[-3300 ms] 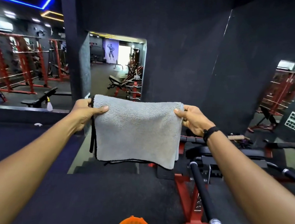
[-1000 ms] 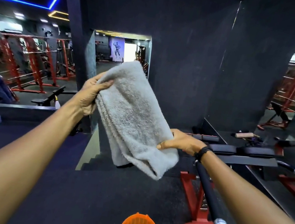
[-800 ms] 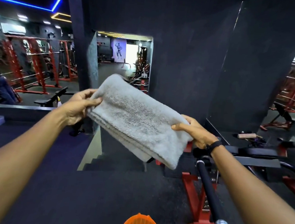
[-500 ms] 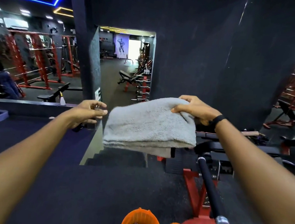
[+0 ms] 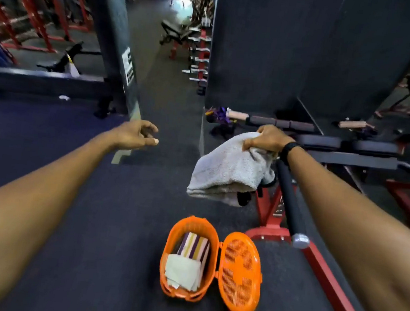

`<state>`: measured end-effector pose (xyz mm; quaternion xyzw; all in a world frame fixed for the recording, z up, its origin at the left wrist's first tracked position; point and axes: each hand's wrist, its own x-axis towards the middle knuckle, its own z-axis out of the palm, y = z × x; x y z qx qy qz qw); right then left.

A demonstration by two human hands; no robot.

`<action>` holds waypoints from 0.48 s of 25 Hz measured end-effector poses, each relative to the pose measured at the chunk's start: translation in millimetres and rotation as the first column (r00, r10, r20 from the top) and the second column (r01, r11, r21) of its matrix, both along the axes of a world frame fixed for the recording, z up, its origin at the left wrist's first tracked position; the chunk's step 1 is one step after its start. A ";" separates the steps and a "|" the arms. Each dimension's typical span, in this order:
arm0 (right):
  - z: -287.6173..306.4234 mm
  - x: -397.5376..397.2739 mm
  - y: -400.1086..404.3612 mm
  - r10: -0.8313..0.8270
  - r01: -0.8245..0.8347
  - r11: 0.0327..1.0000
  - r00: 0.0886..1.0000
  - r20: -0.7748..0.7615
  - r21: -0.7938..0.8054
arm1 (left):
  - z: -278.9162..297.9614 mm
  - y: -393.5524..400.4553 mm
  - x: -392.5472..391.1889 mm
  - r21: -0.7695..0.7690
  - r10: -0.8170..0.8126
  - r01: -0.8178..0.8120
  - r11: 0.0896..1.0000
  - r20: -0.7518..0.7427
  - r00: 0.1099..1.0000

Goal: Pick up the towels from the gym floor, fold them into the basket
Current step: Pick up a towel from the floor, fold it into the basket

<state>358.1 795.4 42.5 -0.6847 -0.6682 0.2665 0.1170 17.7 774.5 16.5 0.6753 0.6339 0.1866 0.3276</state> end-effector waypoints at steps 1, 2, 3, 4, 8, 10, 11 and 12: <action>-22.5 3.8 0.2 -0.032 0.033 0.999 0.999 0.030 -0.036 | -19.1 2.0 1.7 -0.029 -0.021 0.021 0.999 -0.018 1.000; -46.0 7.1 0.4 -0.066 0.071 0.994 0.996 0.060 -0.077 | -40.0 6.4 1.5 -0.055 -0.047 0.044 0.997 -0.038 0.998; -68.1 9.0 0.3 -0.104 0.114 0.987 0.991 0.090 -0.117 | -61.2 13.0 0.8 -0.080 -0.062 0.059 0.995 -0.040 0.997; -90.6 9.9 1.0 -0.145 0.161 0.974 0.983 0.112 -0.158 | -82.7 19.2 -0.7 -0.117 -0.075 0.070 0.991 -0.040 0.996; -173.5 4.6 -1.8 -0.247 0.294 0.909 0.951 0.185 -0.295 | -161.5 38.0 -8.4 -0.238 -0.138 0.126 0.963 -0.032 0.990; -217.4 -1.4 -10.2 -0.314 0.367 0.865 0.928 0.202 -0.343 | -197.6 43.2 -12.9 -0.299 -0.178 0.156 0.941 -0.045 0.983; -245.0 -9.6 -8.6 -0.362 0.411 0.837 0.911 0.198 -0.361 | -221.7 53.2 -18.7 -0.328 -0.189 0.167 0.930 -0.039 0.981; -269.7 -15.6 -8.4 -0.406 0.445 0.814 0.895 0.184 -0.374 | -241.2 60.3 -22.9 -0.351 -0.194 0.170 0.921 -0.035 0.980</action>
